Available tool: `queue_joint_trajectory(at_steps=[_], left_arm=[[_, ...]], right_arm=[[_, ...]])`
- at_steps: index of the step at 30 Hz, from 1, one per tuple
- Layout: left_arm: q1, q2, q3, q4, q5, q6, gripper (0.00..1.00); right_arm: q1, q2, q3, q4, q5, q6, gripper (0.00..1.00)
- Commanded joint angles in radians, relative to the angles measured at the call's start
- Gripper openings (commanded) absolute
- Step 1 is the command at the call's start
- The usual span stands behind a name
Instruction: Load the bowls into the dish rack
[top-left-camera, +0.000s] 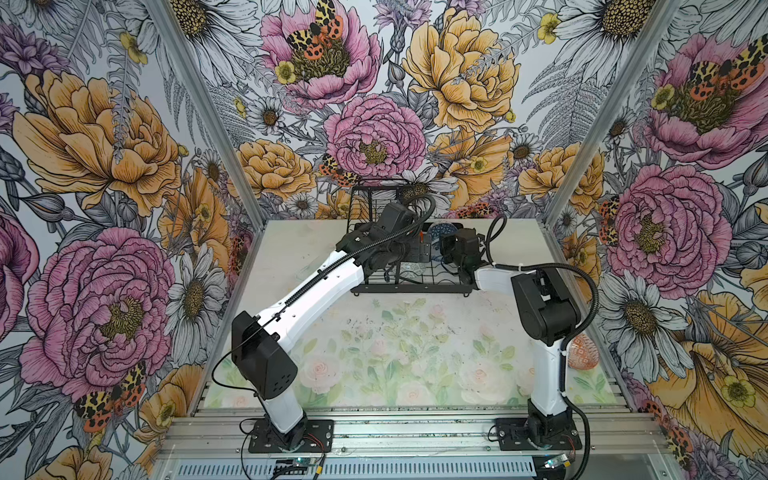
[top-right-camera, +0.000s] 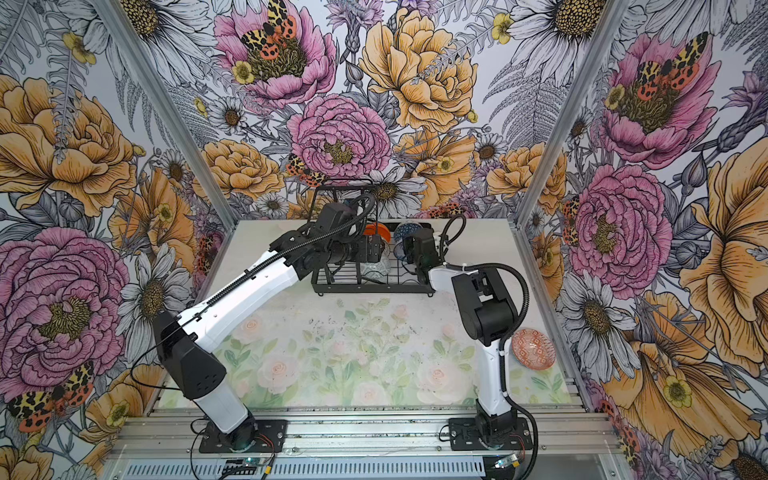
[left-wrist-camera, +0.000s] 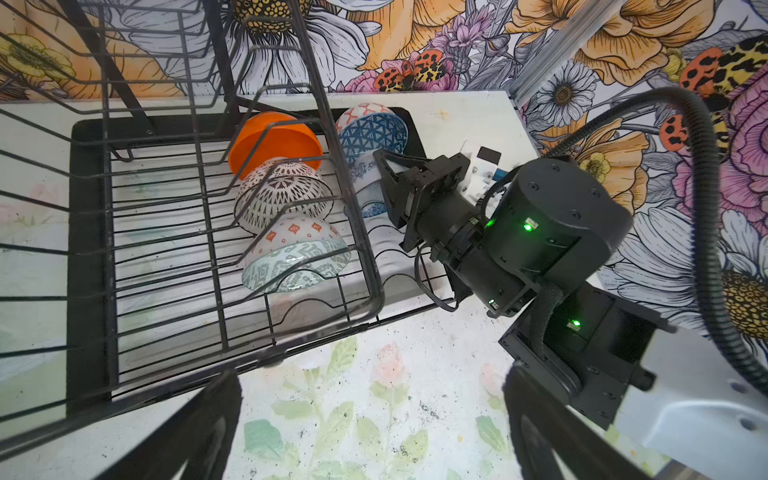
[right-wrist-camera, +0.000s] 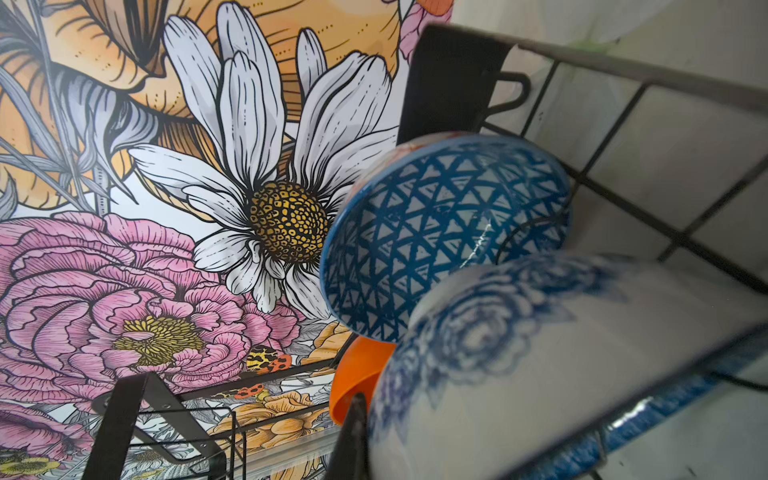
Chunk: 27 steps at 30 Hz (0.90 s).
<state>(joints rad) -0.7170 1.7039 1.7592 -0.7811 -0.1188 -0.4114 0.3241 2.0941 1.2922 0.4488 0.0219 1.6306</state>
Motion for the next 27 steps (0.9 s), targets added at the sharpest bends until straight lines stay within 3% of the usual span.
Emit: queue_joint_trajectory(at_steps=[1, 17, 27], left_arm=[[-0.008, -0.031, -0.008, 0.014, -0.028, 0.000, 0.99], [-0.021, -0.026, 0.005, 0.013, -0.036, -0.001, 0.99], [-0.025, -0.049, -0.017, 0.016, -0.062, -0.004, 0.99]], right_arm=[[0.002, -0.009, -0.036, -0.162, -0.017, -0.011, 0.16], [-0.019, -0.035, -0.008, -0.162, -0.038, -0.032, 0.31], [-0.028, -0.079, -0.007, -0.151, -0.060, -0.054, 0.46]])
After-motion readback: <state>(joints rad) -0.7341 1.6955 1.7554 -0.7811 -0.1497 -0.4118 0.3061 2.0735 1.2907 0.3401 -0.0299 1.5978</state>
